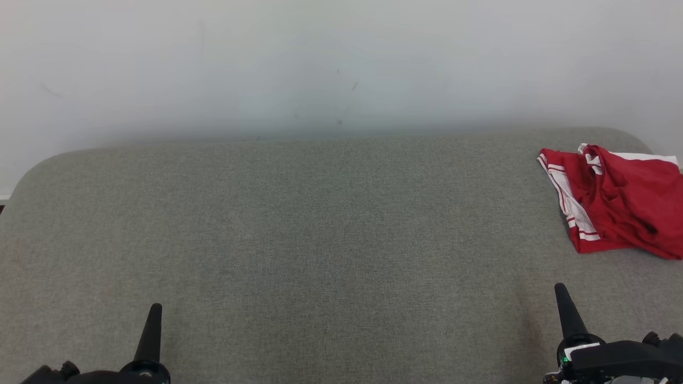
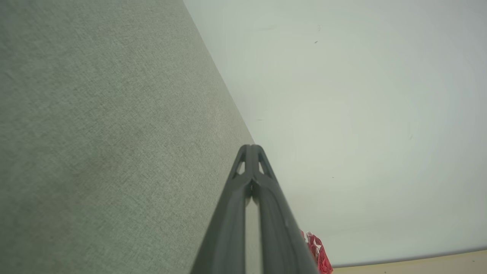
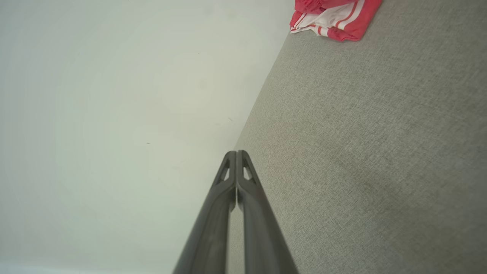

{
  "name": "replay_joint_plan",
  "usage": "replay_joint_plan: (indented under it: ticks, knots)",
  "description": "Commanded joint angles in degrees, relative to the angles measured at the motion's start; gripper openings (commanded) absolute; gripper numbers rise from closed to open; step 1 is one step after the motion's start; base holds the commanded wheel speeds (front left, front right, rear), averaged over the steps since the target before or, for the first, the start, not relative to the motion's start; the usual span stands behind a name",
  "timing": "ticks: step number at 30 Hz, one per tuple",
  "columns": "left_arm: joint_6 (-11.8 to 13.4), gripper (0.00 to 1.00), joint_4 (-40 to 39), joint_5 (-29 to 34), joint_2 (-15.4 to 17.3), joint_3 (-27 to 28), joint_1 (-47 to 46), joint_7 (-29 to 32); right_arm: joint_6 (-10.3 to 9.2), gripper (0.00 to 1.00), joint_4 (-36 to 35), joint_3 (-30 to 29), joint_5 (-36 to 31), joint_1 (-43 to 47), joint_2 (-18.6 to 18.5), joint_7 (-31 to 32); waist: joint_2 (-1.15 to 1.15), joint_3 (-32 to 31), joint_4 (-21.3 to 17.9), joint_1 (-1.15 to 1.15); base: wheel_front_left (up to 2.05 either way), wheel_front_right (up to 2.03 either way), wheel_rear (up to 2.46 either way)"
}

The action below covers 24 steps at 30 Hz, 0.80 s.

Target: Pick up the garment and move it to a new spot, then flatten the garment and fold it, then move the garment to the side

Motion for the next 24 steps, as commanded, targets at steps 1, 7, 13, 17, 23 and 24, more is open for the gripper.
replay_joint_plan:
  ticks: [1, 7, 13, 17, 23, 24]
  knots:
    - [-0.4, 0.0, -0.2, -1.6, 0.1, 0.3, -1.3, 0.5, -0.08, 0.0, -0.5, -0.3, 1.6, -1.1, 0.1, 0.4, 0.0, 0.0, 0.0, 0.0, 0.0, 0.0, 0.0]
    - [-0.5, 0.0, -0.1, -4.8, 0.1, 0.5, -1.6, 1.3, -0.09, 0.0, -0.6, -0.7, 4.6, -1.3, 0.2, 1.2, 0.0, 0.1, -0.1, 0.0, 0.0, 0.0, 0.0]
    - [-0.5, 0.0, 0.0, -7.8, 0.0, 0.6, -1.8, 2.0, -0.1, 0.0, -0.6, -1.0, 7.5, -1.5, 0.3, 1.9, 0.0, 0.2, -0.1, 0.0, 0.0, 0.0, 0.0]
    - [-0.5, 0.0, 0.1, -9.6, 0.0, 0.7, -2.0, 2.5, -0.1, 0.0, -0.6, -1.2, 9.4, -1.7, 0.4, 2.4, 0.0, 0.3, -0.2, 0.0, 0.0, 0.0, 0.0]
    - [-0.6, 0.0, 0.2, -12.4, -0.1, 0.8, -2.3, 3.3, -0.11, 0.0, -0.6, -1.4, 12.2, -2.0, 0.5, 3.0, 0.0, 0.4, -0.3, 0.0, 0.0, 0.0, 0.0]
    - [-0.7, 0.0, 0.3, -12.8, -0.1, 0.8, -2.4, 3.4, -0.11, 0.0, -0.6, -1.5, 12.6, -2.0, 0.5, 3.1, 0.0, 0.4, -0.3, 0.0, 0.0, 0.0, 0.0]
